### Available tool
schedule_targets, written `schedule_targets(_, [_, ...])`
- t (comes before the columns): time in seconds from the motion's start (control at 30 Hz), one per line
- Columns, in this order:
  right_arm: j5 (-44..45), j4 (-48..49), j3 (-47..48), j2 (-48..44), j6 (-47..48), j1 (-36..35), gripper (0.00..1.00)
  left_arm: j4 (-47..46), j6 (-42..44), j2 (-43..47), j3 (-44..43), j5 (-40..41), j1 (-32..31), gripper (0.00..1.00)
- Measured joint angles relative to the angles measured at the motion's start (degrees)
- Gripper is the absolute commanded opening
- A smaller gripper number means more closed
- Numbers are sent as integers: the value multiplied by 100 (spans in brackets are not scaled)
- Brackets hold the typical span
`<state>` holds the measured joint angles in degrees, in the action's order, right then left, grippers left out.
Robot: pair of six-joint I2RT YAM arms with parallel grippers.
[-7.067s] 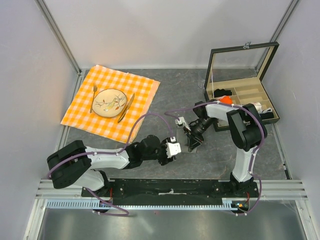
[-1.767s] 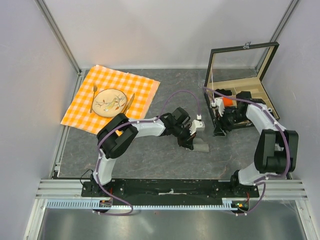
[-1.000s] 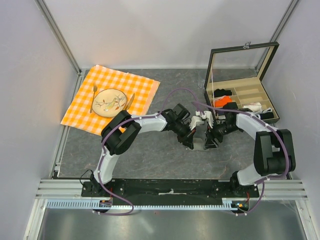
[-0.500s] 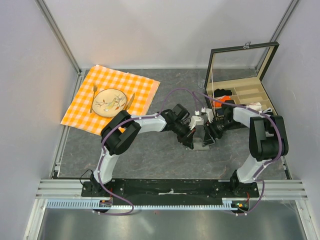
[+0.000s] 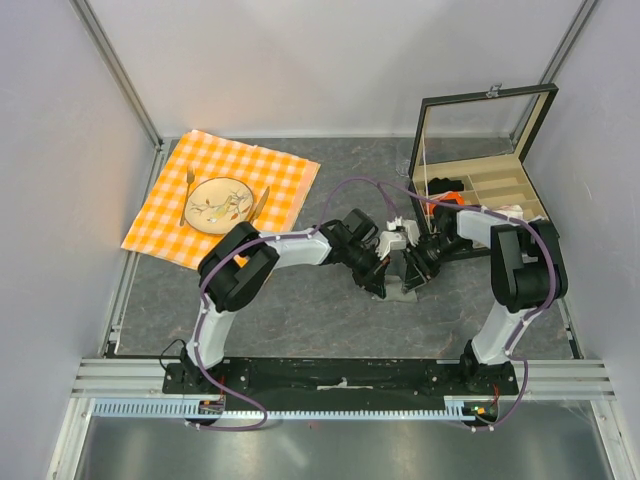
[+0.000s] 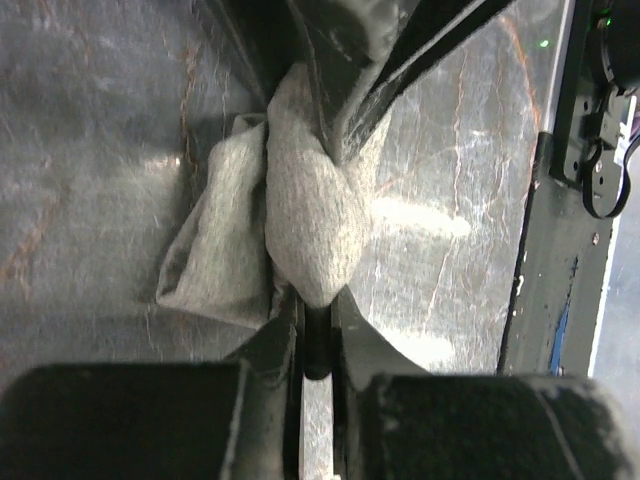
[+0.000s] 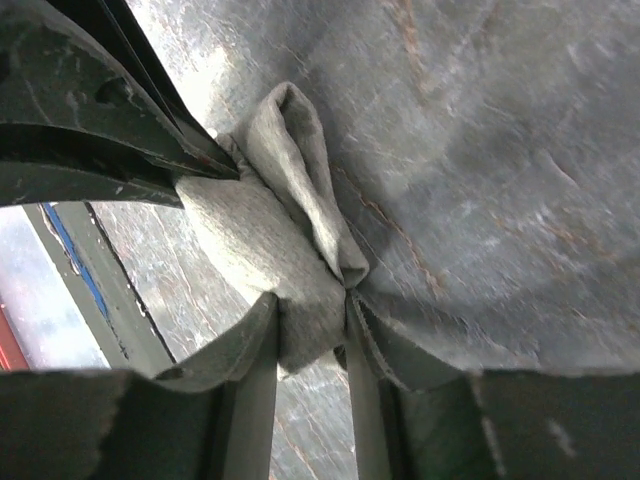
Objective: Roll the underwear
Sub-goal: Roll the underwear to the center of the board, then pick up the underwear from the center of the board, then place the underwear in the storage box.
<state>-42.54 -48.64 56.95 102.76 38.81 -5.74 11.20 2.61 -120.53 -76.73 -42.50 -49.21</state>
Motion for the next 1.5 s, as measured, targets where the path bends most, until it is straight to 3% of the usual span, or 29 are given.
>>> schedule_targets(0.1, [-2,-39,13,66,55,-81,14,-129,-105,114,151,192,-11,24])
schedule_targets(0.23, [-39,-63,48,96,149,-155,7,-365,-299,380,483,577,-48,42])
schedule_targets(0.33, [-48,-81,48,96,195,-205,3,-603,-426,748,868,999,-61,50])
schedule_targets(0.6, [-87,-140,-17,-50,439,-214,0,-667,-437,1674,1786,2006,138,52])
schedule_targets(1.17, [-498,-577,-31,-933,946,-39,0,-638,-481,4214,2837,2345,785,51])
schedule_targets(1.3, [-562,-817,317,-1073,944,234,0,-402,-544,4688,2837,2339,979,53])
schedule_targets(1.5, [-374,-1182,1672,-1244,1165,1071,0,313,-525,5772,2774,2583,1084,59])
